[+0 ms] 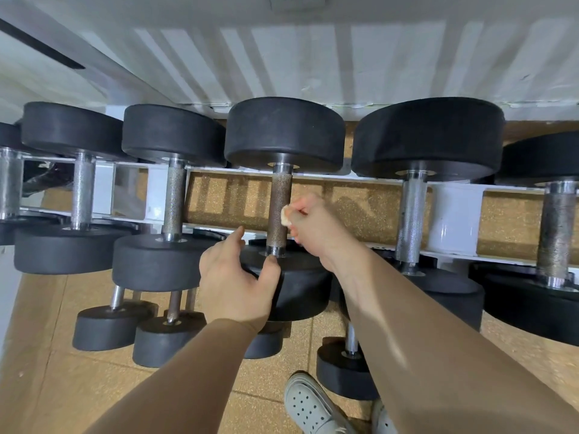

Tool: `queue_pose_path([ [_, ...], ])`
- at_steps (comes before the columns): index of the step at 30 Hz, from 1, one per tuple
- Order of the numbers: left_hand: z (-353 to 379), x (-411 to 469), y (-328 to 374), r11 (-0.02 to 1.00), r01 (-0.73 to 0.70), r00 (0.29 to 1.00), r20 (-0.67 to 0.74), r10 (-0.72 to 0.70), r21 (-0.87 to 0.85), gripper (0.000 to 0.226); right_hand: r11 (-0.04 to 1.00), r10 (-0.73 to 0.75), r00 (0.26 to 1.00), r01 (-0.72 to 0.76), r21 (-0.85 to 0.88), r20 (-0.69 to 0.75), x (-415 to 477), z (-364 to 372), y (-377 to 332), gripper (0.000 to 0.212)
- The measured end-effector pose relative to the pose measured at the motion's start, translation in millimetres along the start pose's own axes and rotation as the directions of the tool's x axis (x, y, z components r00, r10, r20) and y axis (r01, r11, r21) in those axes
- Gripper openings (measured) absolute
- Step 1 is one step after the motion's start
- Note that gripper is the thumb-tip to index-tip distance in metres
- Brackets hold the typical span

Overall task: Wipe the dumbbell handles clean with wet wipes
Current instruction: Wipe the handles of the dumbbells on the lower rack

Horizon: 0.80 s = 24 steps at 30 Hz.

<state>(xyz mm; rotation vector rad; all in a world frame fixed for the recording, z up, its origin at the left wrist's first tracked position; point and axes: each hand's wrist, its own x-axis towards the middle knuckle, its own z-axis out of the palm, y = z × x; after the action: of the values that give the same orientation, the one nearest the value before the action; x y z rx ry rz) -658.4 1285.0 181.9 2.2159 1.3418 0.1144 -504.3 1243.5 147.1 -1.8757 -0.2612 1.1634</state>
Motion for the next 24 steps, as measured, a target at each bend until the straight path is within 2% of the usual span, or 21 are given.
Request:
queue_pose_path([
  [2,-1,0,0,1.0,-0.003,1.0,-0.001,0.003,0.002,0.086,0.983,0.023,0.994,-0.002,-0.186,0.11,-5,0,6,0.005],
  [4,-1,0,0,1.0,-0.004,1.0,-0.001,0.004,0.002,0.085,0.966,0.054,0.99,-0.019,-0.258,0.128,-6,1,3,0.007],
  [6,-1,0,1,1.0,-0.005,1.0,-0.003,0.005,0.0,0.084,0.98,0.06,0.995,-0.043,-0.196,0.082,-3,0,0,0.014],
  [8,0,1,0,1.0,-0.008,1.0,-0.005,0.008,0.0,0.083,1.0,0.024,1.0,-0.024,0.004,-0.011,2,-3,-1,0.011],
  [10,0,1,0,1.0,-0.009,1.0,-0.008,0.009,0.001,0.082,0.974,-0.029,0.994,0.051,0.221,-0.103,6,-4,-8,0.014],
  [11,0,0,0,1.0,-0.01,1.0,-0.007,0.01,0.001,0.082,0.964,-0.061,0.988,0.094,0.247,-0.139,9,-3,-11,0.019],
  [15,0,1,0,1.0,-0.007,1.0,-0.002,0.007,0.004,0.083,0.987,-0.155,0.973,0.16,0.013,-0.173,6,3,-15,0.019],
  [19,0,1,0,1.0,-0.011,1.0,0.001,0.011,0.003,0.082,0.963,-0.193,0.981,0.189,-0.193,-0.003,-10,-3,-4,0.004],
  [21,0,2,-1,1.0,-0.011,1.0,0.0,0.011,-0.002,0.081,0.963,-0.19,0.982,0.189,-0.194,0.017,-10,-4,-4,0.006],
  [24,0,3,-2,1.0,-0.017,1.0,0.001,0.017,-0.011,0.079,0.965,-0.263,0.963,0.263,-0.016,-0.05,-1,-4,-12,0.02],
])
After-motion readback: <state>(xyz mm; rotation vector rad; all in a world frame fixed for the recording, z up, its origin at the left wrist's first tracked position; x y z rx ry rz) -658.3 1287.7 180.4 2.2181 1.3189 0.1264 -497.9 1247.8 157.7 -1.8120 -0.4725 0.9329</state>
